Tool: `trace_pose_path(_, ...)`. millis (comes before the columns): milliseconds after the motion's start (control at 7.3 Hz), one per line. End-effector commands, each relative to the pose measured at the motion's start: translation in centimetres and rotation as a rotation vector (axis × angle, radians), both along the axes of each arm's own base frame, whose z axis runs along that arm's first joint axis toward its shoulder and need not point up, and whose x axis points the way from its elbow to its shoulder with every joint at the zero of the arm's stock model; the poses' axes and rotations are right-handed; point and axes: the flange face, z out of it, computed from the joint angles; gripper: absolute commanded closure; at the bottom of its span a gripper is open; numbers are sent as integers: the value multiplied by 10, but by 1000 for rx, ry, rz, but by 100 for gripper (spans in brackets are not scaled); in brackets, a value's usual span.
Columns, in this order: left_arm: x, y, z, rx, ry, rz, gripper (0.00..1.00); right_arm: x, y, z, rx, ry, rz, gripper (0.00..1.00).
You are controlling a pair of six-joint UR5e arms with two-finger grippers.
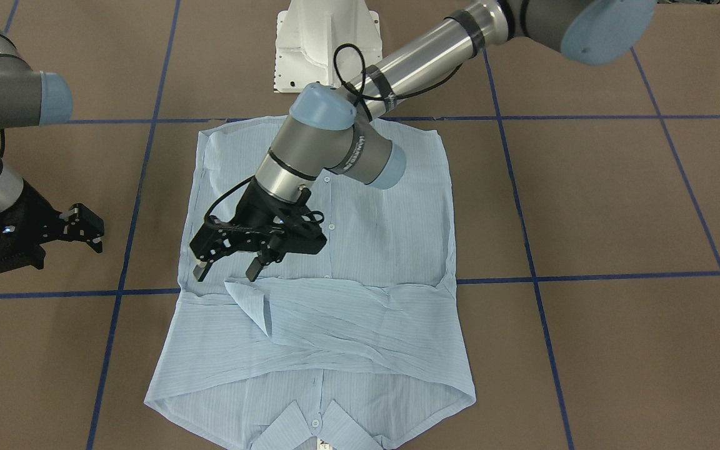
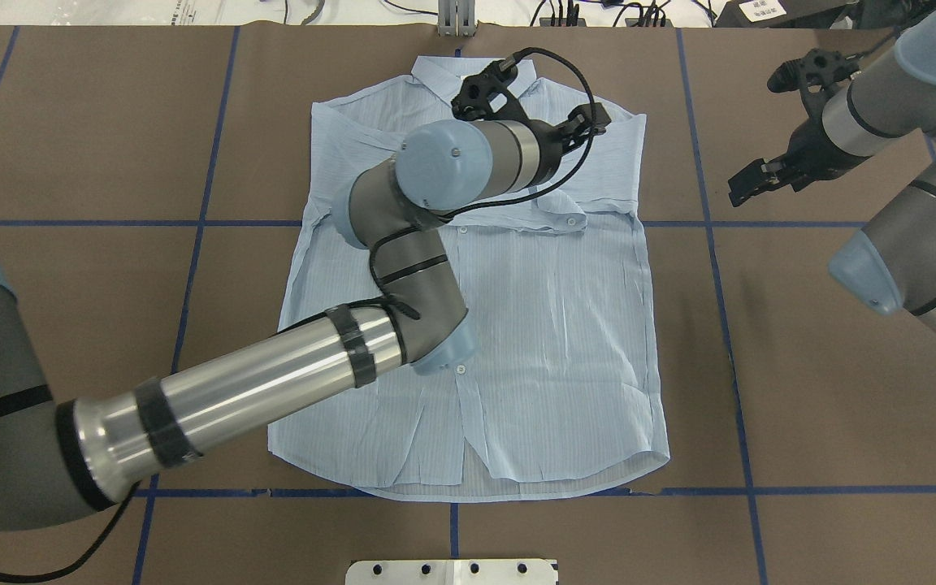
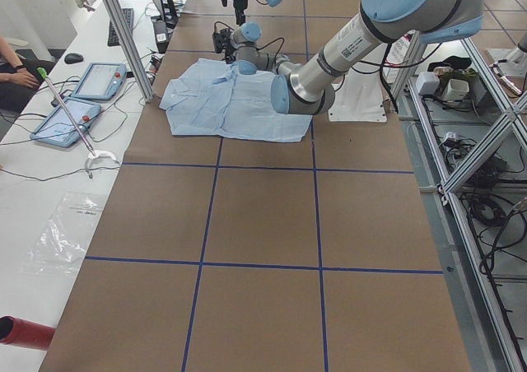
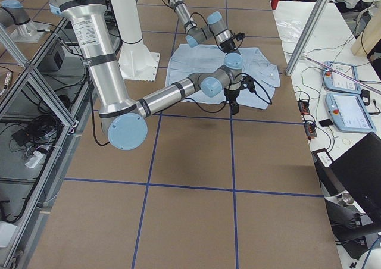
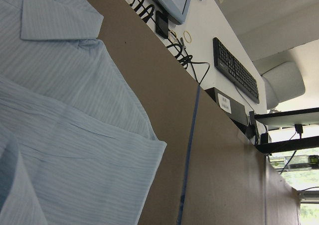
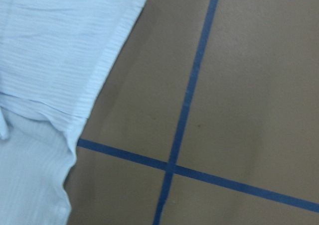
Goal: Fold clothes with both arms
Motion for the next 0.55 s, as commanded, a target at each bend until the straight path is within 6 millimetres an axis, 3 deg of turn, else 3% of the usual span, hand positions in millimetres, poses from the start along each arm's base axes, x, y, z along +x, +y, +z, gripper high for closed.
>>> trace_pose_path(0, -84, 48, 39, 21, -177, 60, 0, -34, 4, -54, -26, -65, 50, 0)
trace_pose_path(137, -124, 73, 74, 34, -211, 67, 0, -61, 9, -73, -31, -73, 61, 0)
trace_pose_path(274, -159, 97, 113, 63, -247, 92, 0, -103, 17, -89, 8, -42, 66, 0)
trace_pose_path(411, -187, 115, 133, 65, -255, 108, 0, -141, 6, -100, 39, -9, 77, 0)
